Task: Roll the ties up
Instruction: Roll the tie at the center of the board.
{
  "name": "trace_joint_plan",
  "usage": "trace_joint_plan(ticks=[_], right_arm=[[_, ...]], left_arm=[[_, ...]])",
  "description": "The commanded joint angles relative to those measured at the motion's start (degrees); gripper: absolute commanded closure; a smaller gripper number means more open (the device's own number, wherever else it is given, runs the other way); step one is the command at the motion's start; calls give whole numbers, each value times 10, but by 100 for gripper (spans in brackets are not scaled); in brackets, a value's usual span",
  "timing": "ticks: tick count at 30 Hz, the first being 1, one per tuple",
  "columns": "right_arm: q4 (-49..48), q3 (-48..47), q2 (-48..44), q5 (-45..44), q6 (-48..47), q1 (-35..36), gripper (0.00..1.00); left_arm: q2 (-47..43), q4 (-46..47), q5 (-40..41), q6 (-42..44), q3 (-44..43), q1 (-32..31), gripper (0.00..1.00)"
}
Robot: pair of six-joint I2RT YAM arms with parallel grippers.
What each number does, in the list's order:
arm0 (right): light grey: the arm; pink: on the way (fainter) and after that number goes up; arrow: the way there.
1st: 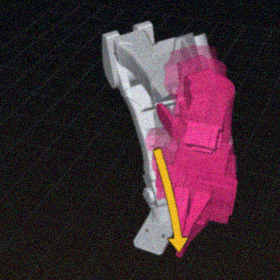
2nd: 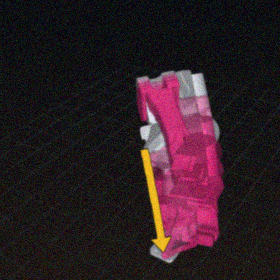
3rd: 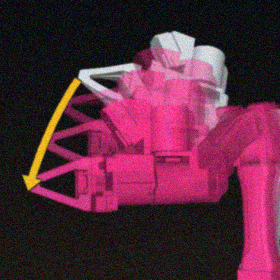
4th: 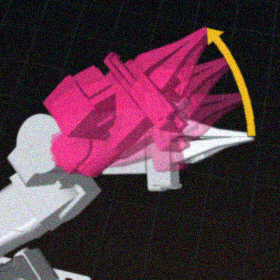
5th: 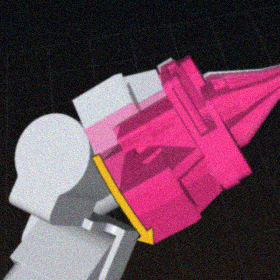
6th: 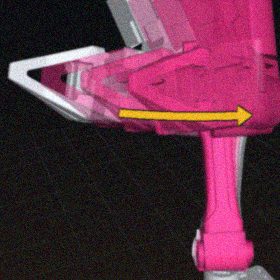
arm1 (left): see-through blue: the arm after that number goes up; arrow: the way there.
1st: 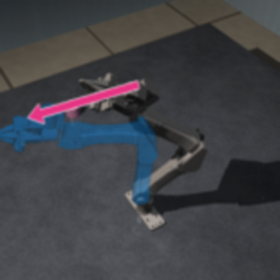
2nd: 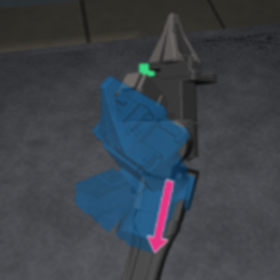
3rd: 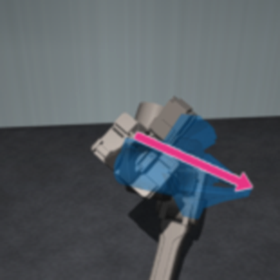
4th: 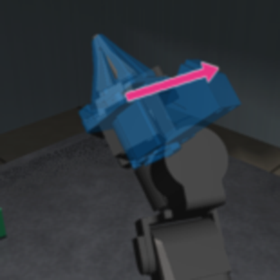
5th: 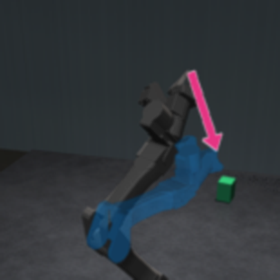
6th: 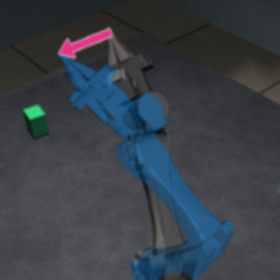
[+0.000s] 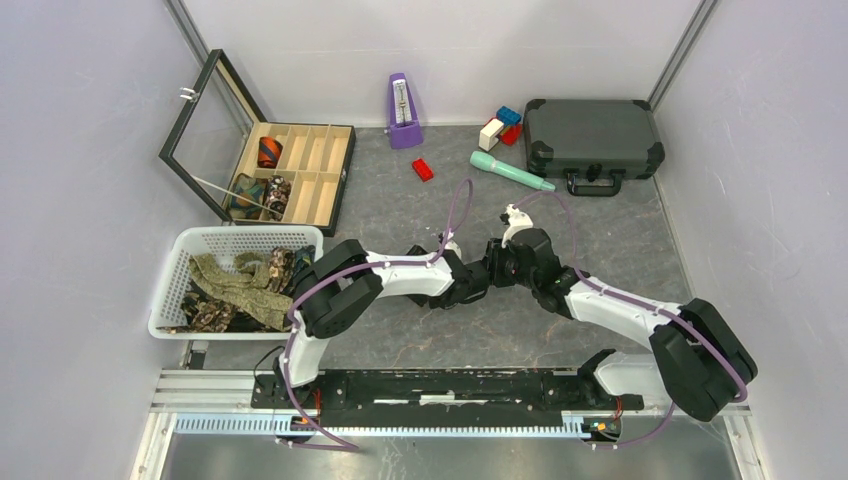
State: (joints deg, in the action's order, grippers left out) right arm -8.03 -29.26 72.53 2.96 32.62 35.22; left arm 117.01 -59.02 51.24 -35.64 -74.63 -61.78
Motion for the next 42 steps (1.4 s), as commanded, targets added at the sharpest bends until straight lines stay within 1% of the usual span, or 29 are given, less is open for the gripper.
trace_joint_plan(ticks=[1, 8, 14, 18, 30, 42], right_arm=[[-6, -4, -13, 0, -6, -2, 61], [-10, -14, -7, 11, -2, -2, 61], [-14, -25, 3, 19, 1, -1, 61], [-21, -29, 7, 25, 5, -1, 60], [-23, -50, 20, 35, 8, 9, 59], [-23, -85, 43, 28, 10, 42, 55]], left_arm=[[-14, 79, -95, 6, -5, -1, 33], [-33, 60, -86, 13, -17, -1, 29], [-56, 56, -87, 20, -22, 0, 23], [-68, 47, -82, 25, -30, 0, 21], [-107, 39, -79, 31, -37, 4, 19], [-190, 43, -105, 41, -24, 9, 16]])
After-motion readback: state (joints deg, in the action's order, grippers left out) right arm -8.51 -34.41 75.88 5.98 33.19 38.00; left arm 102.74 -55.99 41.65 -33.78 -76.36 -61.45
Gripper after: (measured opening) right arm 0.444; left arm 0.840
